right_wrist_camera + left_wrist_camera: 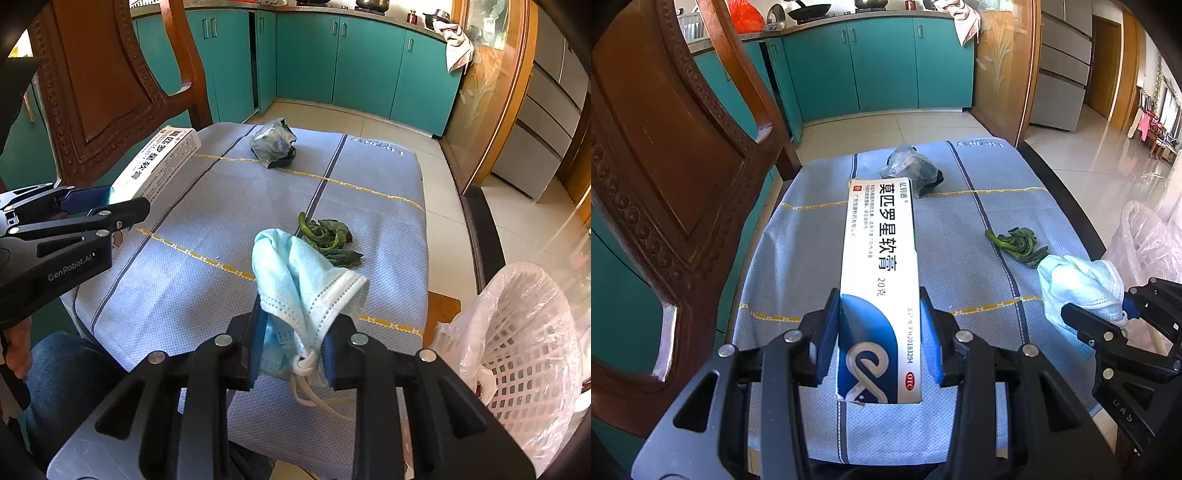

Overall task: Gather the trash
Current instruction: 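Lift the face mask with right tool while left tool lifts the ointment box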

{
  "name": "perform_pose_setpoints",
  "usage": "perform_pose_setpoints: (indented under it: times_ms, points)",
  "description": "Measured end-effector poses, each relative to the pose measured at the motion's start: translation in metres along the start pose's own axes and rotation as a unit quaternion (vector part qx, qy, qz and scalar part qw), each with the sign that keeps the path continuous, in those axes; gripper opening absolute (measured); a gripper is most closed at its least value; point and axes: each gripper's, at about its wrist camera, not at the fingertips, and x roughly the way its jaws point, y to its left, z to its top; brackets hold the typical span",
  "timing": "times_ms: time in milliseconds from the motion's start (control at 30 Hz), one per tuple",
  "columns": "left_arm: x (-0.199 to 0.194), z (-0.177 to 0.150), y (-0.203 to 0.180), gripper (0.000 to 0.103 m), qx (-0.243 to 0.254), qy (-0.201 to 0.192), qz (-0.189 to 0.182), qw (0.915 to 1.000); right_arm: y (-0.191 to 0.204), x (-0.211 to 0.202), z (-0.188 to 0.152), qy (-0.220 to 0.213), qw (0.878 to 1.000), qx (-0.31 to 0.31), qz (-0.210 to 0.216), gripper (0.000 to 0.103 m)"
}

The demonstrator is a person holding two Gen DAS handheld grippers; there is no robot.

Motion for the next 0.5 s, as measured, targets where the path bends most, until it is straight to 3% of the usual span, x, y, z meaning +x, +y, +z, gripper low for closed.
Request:
perform_pose_setpoints:
  times_ms: [500]
  points:
    - [-0.0043,-0.0014,-0.0048,0.041,0.006,-0.004,0.004,1.0,-0.0011,-0.0012,0.0015,-0.002,1.0,0.001,-0.002,0.027]
